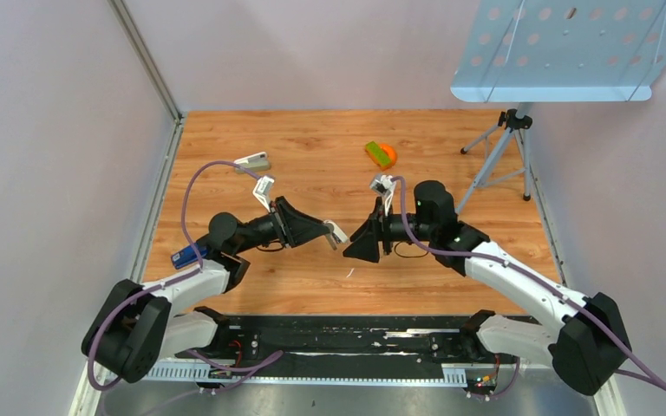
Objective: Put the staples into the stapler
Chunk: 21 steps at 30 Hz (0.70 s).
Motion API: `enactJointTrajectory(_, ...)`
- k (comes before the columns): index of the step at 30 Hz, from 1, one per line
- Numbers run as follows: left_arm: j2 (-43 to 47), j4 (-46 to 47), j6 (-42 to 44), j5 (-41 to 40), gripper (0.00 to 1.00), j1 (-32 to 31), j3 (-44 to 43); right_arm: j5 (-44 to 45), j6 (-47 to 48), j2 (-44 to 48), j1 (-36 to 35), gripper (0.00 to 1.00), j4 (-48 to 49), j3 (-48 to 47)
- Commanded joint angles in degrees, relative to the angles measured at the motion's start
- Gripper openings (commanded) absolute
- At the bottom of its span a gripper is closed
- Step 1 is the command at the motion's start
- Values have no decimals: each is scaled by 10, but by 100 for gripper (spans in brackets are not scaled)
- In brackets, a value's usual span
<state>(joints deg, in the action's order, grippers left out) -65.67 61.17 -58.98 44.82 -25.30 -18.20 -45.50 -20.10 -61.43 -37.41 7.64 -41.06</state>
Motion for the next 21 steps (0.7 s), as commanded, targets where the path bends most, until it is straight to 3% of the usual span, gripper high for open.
enactJointTrajectory(1,-34,165,-61,25,0,-5,14,-69,-5,-30,7,67,2,-29)
enactJointTrajectory(7,-76,244,-103,38,0,-5,11,-99,-32,-49,7,59,45,-39)
enactJointTrajectory(13,-81,237,-97,45,0,-5,8,-94,-42,-49,8,55,53,-46)
enactJointTrajectory(16,-81,232,-90,48,0,-5,9,-91,-41,-50,7,46,48,-50)
enactJointTrajectory(21,-77,206,-72,48,0,-5,9,-84,-45,-46,7,20,48,-52)
